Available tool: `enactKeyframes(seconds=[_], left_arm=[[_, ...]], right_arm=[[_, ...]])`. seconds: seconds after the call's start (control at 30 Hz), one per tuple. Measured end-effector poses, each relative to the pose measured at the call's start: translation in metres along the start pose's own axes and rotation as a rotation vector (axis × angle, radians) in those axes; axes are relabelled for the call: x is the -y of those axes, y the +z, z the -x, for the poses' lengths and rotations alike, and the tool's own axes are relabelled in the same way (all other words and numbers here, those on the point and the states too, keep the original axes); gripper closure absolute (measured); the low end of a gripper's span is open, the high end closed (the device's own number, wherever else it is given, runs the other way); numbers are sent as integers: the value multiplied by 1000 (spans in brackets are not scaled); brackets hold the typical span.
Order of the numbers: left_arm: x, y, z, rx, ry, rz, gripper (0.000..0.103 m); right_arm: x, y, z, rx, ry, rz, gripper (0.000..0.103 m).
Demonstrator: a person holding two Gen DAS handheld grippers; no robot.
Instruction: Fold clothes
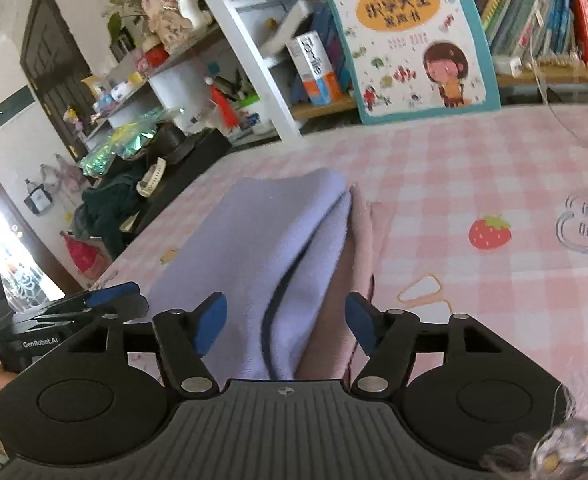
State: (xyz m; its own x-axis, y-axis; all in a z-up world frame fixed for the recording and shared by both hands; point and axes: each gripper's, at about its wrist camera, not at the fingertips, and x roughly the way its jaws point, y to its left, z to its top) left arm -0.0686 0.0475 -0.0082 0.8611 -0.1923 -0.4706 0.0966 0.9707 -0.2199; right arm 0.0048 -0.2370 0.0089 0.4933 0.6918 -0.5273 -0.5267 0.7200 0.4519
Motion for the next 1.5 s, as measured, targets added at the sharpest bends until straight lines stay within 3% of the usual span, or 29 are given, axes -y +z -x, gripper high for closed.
enactKeyframes(seconds=[0.13,0.57,0.6,0.67,0.77,0.87,1.0,1.2,1.37,1.5], left_arm=[[0,2,-8,-14,-20,6,21],[-5,4,-33,-60,-98,66,22],[-5,4,-33,-59,-101,76,22],[-5,3,-33,-53,-104,89,27],[-1,1,-28,-45,-115,96,33],[3,-2,-23,-57,-145,97,34],[15,-9,-16,-80,-204,92,35],[29,-20,1,-119,-283,117,34],[13,-21,11,-125,-334,215,32],[6,-21,2,-149,-319,266,32]], right_arm=[[17,-2,-11,-35,11,-82,33],[33,-2,-33,-57,125,-248,35],[31,-2,-34,-56,121,-239,36],[27,-2,-35,-55,113,-220,51],[20,-5,-28,-35,104,-167,64],[11,-7,-13,-16,80,-98,69],[3,-17,13,-15,31,-27,69],[6,-38,48,-35,9,-63,69],[18,-51,67,-57,2,-127,54],[28,-55,68,-51,26,-198,50]])
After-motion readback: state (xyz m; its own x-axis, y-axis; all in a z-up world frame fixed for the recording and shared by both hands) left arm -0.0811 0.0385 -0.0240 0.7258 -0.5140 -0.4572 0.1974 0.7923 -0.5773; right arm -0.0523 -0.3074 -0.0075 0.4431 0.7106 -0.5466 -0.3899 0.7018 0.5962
